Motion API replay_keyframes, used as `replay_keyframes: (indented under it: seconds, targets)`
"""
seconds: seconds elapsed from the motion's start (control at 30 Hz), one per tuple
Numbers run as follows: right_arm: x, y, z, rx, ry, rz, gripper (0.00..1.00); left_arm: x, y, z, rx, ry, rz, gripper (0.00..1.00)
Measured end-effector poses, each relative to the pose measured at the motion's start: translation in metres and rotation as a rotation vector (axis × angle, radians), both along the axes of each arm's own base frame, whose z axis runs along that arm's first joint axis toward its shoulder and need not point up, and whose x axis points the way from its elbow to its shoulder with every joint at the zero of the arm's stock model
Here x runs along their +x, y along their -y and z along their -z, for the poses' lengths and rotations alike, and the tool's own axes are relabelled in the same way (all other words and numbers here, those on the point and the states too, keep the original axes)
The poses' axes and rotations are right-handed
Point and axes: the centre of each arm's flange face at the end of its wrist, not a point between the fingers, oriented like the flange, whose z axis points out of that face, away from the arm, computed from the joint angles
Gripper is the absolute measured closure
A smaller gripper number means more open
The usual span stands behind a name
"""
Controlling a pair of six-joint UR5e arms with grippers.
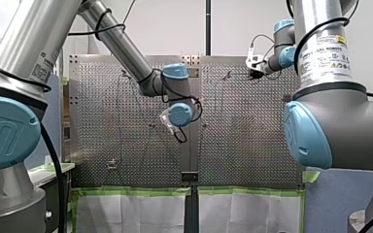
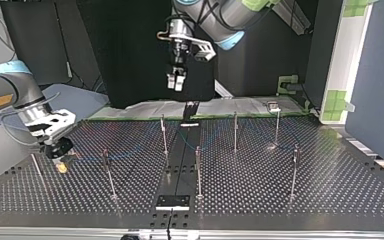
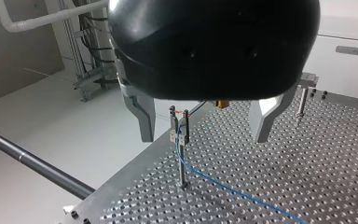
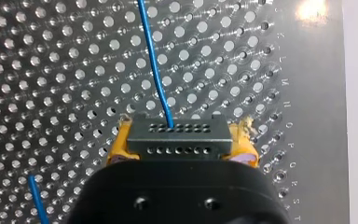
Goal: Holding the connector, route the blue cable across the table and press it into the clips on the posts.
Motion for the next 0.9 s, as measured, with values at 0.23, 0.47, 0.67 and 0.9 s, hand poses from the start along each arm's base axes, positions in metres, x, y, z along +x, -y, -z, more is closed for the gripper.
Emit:
replay_keyframes:
  seconds: [0.23, 0.47, 0.67, 0.9]
  targets:
    - [-0.002, 0.001, 0.0, 0.0, 0.0, 0.004, 1.0, -0.012, -0.012, 0.018, 0.0, 0.0, 0.0, 0.0]
    - [-0.004, 0.002, 0.0, 0.0, 0.0, 0.008, 1.0, -0.025, -0.025, 0.034, 0.0, 0.0, 0.0, 0.0]
    - [-0.005, 0.003, 0.001, 0.001, 0.0, 0.015, 1.0, -0.037, -0.036, 0.047, 0.0, 0.0, 0.0, 0.0]
    - [-0.006, 0.003, 0.001, 0.001, -0.001, 0.016, 1.0, -0.049, -0.048, 0.059, 0.0, 0.0, 0.0, 0.0]
